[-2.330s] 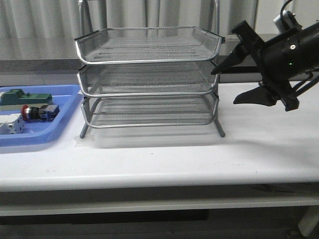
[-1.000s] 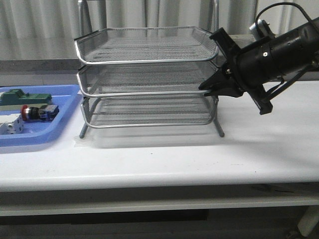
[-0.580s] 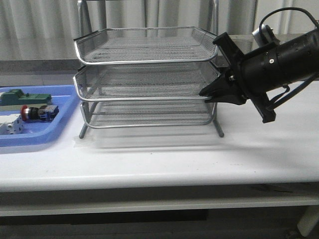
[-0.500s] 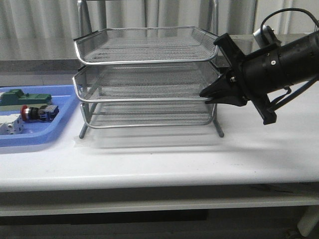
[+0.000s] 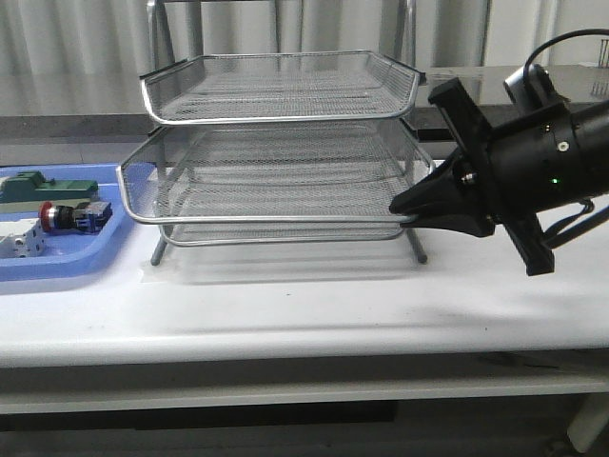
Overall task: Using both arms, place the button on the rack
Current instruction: 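Pull the middle mesh tier outward toward the robot with the right gripper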
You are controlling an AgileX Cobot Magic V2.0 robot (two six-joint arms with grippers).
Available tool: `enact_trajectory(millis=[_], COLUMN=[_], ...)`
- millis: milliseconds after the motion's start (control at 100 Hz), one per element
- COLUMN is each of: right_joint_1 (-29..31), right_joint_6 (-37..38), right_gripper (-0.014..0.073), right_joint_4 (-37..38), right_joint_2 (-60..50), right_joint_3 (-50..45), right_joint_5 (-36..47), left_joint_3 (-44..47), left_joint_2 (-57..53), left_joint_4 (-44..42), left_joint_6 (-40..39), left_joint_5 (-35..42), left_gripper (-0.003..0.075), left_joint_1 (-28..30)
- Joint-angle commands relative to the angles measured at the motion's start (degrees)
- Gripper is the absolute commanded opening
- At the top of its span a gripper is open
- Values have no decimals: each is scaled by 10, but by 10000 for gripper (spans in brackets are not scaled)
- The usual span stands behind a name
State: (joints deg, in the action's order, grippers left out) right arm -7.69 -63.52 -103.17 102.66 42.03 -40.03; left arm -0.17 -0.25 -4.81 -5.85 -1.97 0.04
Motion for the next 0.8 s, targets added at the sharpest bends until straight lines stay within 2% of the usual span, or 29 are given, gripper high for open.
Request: enact_trajectory(millis=[0,430,790], right_joint_1=[-3,-3,-3], right_joint_6=[-4,-5,-9], right_gripper=[2,2,6], right_joint_4=[70,71,67], right_joint_2=[-19,-89,-119], right_joint_3=[-34,-100,-110], right_joint_5=[57,53,57], left_joint_3=[32,32,32], left_joint_2=[-18,-18,-18], left_joint_4=[0,0,0], left_joint_6=[-5,-5,-5], left_joint_5=[50,50,50], left_gripper=[-21,-21,-21], left_joint_1=[0,0,0])
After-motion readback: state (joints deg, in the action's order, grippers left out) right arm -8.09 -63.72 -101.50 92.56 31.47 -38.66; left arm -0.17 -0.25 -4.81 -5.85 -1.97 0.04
